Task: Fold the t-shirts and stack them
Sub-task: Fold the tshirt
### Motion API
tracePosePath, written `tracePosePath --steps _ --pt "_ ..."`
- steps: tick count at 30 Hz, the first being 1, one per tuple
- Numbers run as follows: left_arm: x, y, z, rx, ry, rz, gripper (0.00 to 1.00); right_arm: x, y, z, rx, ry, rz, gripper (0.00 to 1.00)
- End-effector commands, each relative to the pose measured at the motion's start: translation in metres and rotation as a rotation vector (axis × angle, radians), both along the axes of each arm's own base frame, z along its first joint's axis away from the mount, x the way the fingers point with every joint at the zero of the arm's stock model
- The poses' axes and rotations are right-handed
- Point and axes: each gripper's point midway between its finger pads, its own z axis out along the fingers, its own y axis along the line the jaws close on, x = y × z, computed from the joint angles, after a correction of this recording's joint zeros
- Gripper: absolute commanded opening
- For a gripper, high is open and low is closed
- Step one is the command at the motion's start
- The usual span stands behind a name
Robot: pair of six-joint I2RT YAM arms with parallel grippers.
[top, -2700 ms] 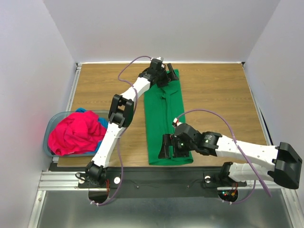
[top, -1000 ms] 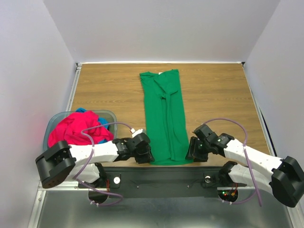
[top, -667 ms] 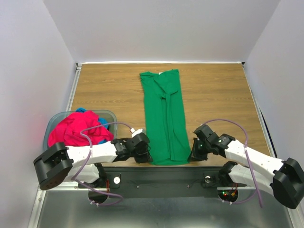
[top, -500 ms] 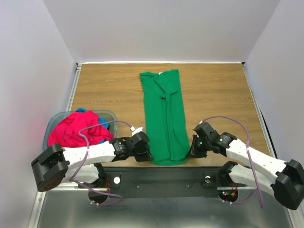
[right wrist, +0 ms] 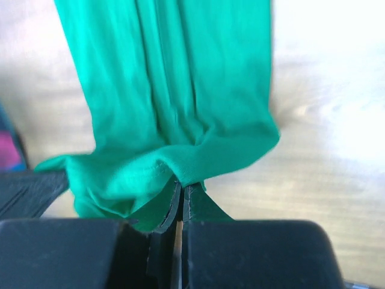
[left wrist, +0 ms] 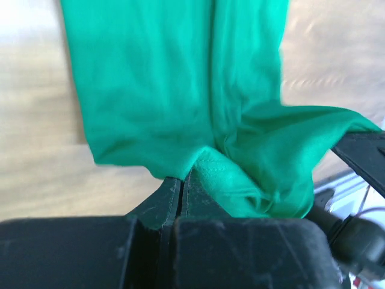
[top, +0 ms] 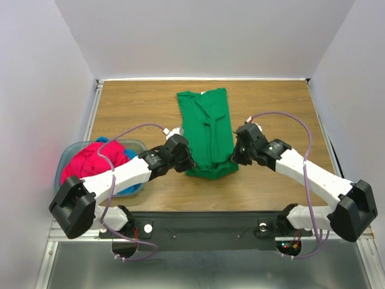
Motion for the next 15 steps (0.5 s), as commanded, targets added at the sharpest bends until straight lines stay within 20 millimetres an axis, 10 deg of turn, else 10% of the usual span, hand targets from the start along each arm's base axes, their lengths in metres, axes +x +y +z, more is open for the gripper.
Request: tracePosePath --steps 1,15 --pt "0.044 -0.002 0.036 -0.019 -0.145 0.015 0.0 0.056 -0.006 0.037 -0.044 -0.175 -0.076 0.0" --pt "0.13 0.012 0.043 0.04 -0.19 0.053 0.0 0.148 -0.008 0.041 -0.089 -0.226 -0.112 0.0"
